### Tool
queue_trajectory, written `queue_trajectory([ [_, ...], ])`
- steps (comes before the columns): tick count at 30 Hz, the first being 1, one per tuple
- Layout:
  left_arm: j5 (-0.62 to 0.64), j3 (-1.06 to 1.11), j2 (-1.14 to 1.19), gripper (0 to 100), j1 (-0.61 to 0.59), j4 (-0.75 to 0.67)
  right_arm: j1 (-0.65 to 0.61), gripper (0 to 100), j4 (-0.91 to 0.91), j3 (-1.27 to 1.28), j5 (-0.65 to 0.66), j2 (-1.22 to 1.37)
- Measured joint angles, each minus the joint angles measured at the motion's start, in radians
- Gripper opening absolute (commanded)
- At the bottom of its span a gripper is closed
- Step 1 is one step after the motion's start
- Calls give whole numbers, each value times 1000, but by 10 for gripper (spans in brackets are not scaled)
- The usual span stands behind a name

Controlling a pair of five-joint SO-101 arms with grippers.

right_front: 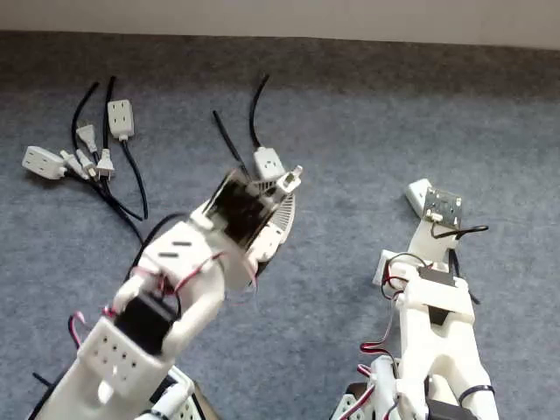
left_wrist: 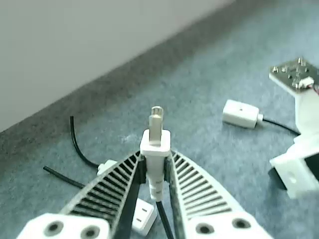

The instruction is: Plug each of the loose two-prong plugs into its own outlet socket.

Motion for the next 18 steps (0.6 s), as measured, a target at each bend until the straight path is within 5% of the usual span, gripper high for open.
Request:
queue_trajectory([
  [8,207,405,-353,6,-84,-370,0,249,0,0,0,0],
  [18,226,637,-411,6,-103,-726,-83,249,106,-129,0,0],
])
